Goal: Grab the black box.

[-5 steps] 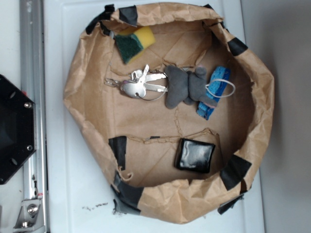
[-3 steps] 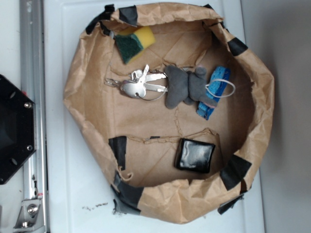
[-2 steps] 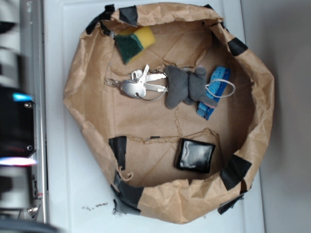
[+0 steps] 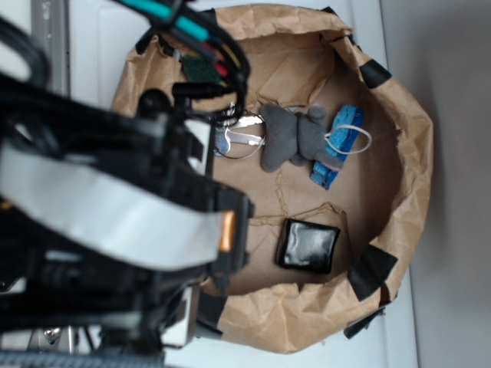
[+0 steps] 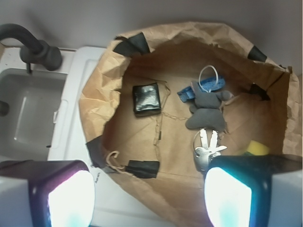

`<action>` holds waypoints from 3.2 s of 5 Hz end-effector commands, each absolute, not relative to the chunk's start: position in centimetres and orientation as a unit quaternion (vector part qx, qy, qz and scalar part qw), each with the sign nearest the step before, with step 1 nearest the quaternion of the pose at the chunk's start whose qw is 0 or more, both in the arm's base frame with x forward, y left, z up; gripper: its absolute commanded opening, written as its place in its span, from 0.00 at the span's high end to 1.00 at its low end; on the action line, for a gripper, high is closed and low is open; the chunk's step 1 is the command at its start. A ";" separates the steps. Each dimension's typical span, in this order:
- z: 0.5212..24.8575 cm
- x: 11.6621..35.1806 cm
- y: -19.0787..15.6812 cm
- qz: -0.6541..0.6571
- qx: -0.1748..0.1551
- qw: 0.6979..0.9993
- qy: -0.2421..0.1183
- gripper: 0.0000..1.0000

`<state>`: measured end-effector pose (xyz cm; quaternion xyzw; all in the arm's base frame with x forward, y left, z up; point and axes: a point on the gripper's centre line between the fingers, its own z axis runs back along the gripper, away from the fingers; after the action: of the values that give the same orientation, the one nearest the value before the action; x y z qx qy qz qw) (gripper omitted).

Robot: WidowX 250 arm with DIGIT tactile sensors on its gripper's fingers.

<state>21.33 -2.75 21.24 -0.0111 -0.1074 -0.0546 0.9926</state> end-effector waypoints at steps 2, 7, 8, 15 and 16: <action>18.7 26.8 -0.9 -0.055 -0.025 0.989 -0.134 0.00; 6.3 30.2 -0.3 -0.161 -0.001 0.975 -0.154 0.00; 5.9 30.1 -2.5 -0.160 -0.010 0.974 -0.157 0.00; 3.0 31.7 -4.5 -0.173 -0.030 0.978 -0.113 1.00; 5.7 31.3 -3.2 -0.155 -0.042 0.979 -0.123 1.00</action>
<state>30.27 -3.19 3.66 -0.0515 -0.0847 -0.1585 0.9824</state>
